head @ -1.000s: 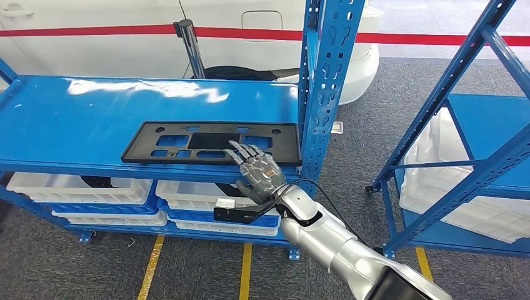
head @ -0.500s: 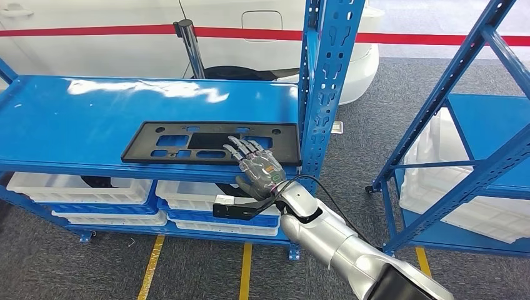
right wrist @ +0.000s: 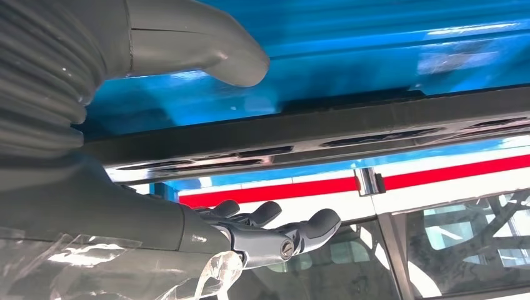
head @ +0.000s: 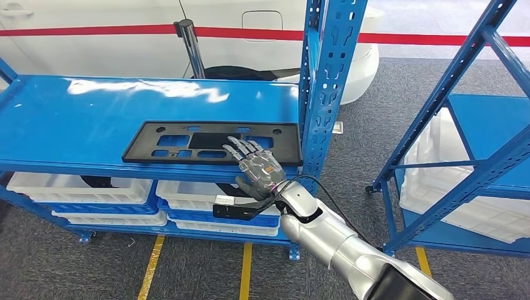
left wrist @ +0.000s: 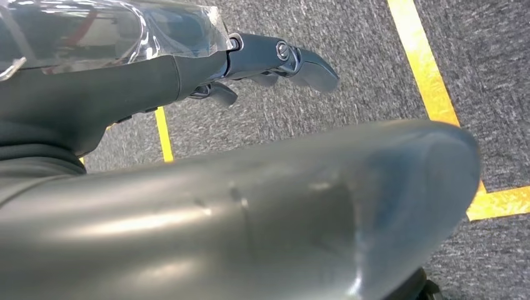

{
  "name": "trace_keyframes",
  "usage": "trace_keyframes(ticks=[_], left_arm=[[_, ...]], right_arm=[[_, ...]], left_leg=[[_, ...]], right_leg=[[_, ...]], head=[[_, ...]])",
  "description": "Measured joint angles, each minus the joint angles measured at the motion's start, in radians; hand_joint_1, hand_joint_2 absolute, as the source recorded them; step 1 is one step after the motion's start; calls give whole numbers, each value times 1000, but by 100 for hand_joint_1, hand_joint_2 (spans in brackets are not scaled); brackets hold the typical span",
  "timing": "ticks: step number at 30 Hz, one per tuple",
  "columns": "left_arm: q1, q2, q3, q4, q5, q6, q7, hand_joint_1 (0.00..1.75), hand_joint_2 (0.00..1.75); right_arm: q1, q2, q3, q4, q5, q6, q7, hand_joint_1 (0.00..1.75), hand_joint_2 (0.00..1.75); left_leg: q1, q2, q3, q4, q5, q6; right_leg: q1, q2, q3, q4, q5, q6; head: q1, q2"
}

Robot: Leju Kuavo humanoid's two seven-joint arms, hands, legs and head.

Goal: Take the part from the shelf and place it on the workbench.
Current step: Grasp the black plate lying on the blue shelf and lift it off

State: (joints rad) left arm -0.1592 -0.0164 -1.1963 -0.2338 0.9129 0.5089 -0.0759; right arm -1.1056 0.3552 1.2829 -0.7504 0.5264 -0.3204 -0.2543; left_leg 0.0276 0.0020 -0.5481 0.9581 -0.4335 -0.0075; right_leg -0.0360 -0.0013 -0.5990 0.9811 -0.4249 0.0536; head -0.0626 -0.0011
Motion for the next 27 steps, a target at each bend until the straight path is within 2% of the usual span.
trace_keyframes(ticks=[3, 5, 6, 7, 9, 10, 11, 12, 14, 15, 16, 17, 20, 21, 22, 24, 25, 26, 27], left_arm=[[0, 0, 0, 0, 0, 0, 0, 0, 0], [-1, 0, 0, 0, 0, 0, 0, 0, 0], [-1, 0, 0, 0, 0, 0, 0, 0, 0], [-2, 0, 0, 0, 1, 0, 0, 0, 0], [-3, 0, 0, 0, 1, -1, 0, 0, 0], [-2, 0, 0, 0, 1, -1, 0, 0, 0], [-1, 0, 0, 0, 1, -2, 0, 0, 0], [0, -1, 0, 0, 1, -3, 0, 0, 0], [1, 0, 0, 0, 1, -5, 0, 0, 0], [0, 0, 0, 0, 1, -5, 0, 0, 0], [-1, 1, 0, 0, 2, -6, 0, 0, 0], [-2, 1, 0, 0, 2, -6, 0, 0, 0], [-2, 0, 0, 0, 2, -6, 0, 0, 0], [-4, 0, 0, 0, 2, -6, 0, 0, 0], [-5, 0, 0, 0, 2, -6, 0, 0, 0], [-5, 0, 0, 0, 2, -6, 0, 0, 0], [-3, 1, 0, 0, 2, -6, 0, 0, 0], [0, 1, 0, 0, 2, -6, 0, 0, 0], [2, 1, 0, 0, 3, -6, 0, 0, 0]], right_arm=[[0, 2, 0, 0, 0, 0, -4, 0, 175], [0, 5, 0, 0, -1, 0, -7, 0, 175], [-1, 5, 0, 0, -1, 0, -8, 0, 175], [0, 5, 0, 0, -1, 0, -9, 0, 175], [3, 2, 0, 0, -2, 0, -10, 0, 175], [6, 1, 0, 0, -2, 0, -11, 0, 175], [9, -1, 0, 0, -3, 0, -11, 0, 175], [11, -1, 0, 0, -3, 0, -12, 0, 175], [12, -2, 0, 0, -3, 0, -13, 0, 175], [12, -1, 0, 0, -3, 1, -14, 0, 175], [11, -1, 0, 0, -3, 2, -14, 0, 175], [11, -1, 0, 0, -3, 2, -15, 0, 175], [10, 2, 0, 0, -3, 3, -17, 0, 175], [9, 3, 0, 0, -3, 3, -18, 0, 175], [8, 5, 0, 0, -3, 3, -19, 0, 175], [8, 6, 0, 0, -3, 3, -20, 0, 175], [10, 6, 0, 0, -3, 3, -20, 0, 175], [12, 7, 0, 0, -3, 4, -20, 0, 175], [13, 7, 0, 0, -3, 4, -20, 0, 175]], left_leg=[[-4, 0, -2, 1, -2, 9], [1, 1, 8, -17, 7, 21], [4, 3, 15, -27, 13, 27], [8, 4, 20, -34, 16, 31], [6, 5, 24, -36, 15, 34], [7, 5, 25, -36, 13, 34], [9, 4, 28, -36, 11, 31], [11, 3, 31, -35, 7, 27], [18, 1, 40, -31, -5, 12], [17, 1, 42, -27, -11, 3], [16, 1, 44, -26, -16, -5], [15, 1, 45, -26, -19, -11], [21, 3, 46, -22, -30, -24], [23, 3, 33, 7, -44, -26], [22, 3, 5, 61, -68, -26], [17, 3, -82, 217, -121, -24], [14, 3, -124, 281, -134, -22], [11, 3, -151, 308, -126, -17], [7, 2, -157, 291, -96, -9]], right_leg=[[-3, 0, 2, -5, 3, 8], [-3, 0, 2, -1, -3, 15], [-1, 0, -9, 24, -18, 17], [0, 0, -32, 73, -43, 17], [2, 1, -101, 210, -100, 18], [1, 1, -130, 260, -112, 20], [0, 1, -142, 273, -104, 22], [-2, 1, -133, 245, -77, 24], [-7, -1, -69, 108, -8, 29], [-8, 0, -41, 50, 12, 27], [-7, 2, -24, 16, 18, 22], [-4, 4, -20, 8, 12, 14], [1, 9, -19, 10, 4, -14], [1, 10, -16, 9, 1, -22], [0, 11, -11, 8, -1, -30], [5, 10, -5, 8, -8, -40], [9, 11, -1, 8, -12, -43], [14, 12, 4, 9, -16, -44], [17, 14, 10, 9, -20, -45]], head=[[0, 0], [0, 0], [0, 0], [0, 0], [0, 0], [0, 0], [0, 0], [0, 0], [0, 0], [0, 0], [0, 0], [0, 0], [0, 0], [0, 0], [0, 0], [0, 0], [0, 0], [0, 0], [0, 0]])
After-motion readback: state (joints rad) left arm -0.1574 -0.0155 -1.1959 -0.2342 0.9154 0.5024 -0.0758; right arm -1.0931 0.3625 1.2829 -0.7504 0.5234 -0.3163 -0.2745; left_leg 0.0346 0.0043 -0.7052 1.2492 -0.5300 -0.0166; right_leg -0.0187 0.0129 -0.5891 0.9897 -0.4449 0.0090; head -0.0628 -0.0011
